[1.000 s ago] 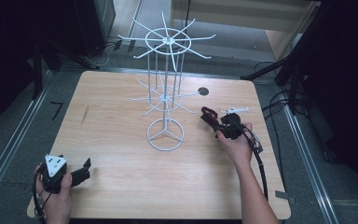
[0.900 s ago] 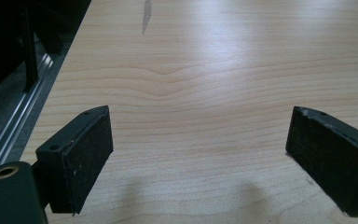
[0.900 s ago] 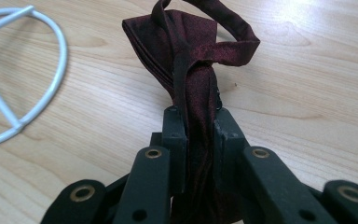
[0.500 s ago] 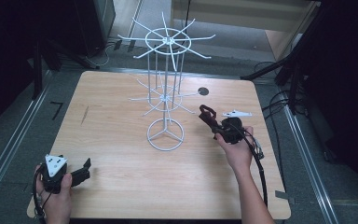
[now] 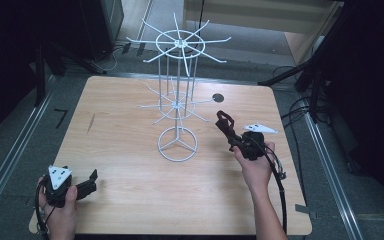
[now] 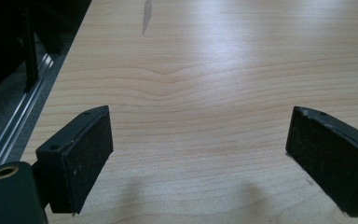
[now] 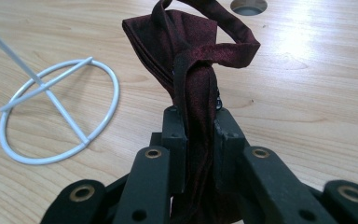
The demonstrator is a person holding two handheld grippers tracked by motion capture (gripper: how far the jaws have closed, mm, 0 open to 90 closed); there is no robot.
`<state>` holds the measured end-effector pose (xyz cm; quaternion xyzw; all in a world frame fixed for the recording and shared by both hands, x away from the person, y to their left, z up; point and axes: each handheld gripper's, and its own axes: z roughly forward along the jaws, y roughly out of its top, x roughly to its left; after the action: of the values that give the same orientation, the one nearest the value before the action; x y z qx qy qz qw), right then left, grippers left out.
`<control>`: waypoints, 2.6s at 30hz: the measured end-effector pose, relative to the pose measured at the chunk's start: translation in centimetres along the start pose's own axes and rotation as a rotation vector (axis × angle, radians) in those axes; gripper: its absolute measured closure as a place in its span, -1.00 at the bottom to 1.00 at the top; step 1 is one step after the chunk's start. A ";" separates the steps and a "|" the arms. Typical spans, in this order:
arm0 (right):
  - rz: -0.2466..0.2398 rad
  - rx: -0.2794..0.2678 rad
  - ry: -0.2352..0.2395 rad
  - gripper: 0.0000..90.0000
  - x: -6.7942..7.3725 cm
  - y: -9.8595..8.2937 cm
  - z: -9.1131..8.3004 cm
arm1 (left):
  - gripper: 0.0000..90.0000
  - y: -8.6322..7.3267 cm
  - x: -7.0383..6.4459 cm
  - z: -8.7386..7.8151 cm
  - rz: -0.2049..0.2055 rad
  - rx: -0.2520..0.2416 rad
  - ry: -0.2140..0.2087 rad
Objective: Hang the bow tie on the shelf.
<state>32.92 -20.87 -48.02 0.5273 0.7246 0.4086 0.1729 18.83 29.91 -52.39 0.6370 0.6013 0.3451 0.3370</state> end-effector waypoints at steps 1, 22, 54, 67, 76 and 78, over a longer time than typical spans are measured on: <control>0.000 0.000 0.000 0.76 0.0 0.0 0.0 | -0.82 0.0 0.0 0.0 0.000 0.000 0.000; -0.016 -0.109 -0.008 0.76 2.0 -0.2 -2.7 | -0.82 0.0 0.0 0.0 0.000 0.002 -0.002; -0.077 -0.225 -0.004 0.75 5.0 -1.3 -6.3 | -0.82 0.0 0.0 0.0 0.005 0.004 -0.002; -0.094 -0.261 0.013 0.75 5.8 -1.2 -8.1 | -0.82 0.0 -0.1 0.0 0.008 0.006 0.003; -0.107 -0.276 0.026 0.75 6.5 -1.4 -9.1 | -0.82 0.0 -0.1 0.0 0.008 0.007 0.002; -0.117 -0.281 0.036 0.75 6.9 -1.4 -9.4 | -0.82 0.0 -0.1 0.0 0.008 0.007 0.003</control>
<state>22.99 -18.66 -42.21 0.4474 0.6928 0.5044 0.2556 18.88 29.83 -52.39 0.6400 0.6004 0.3453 0.3327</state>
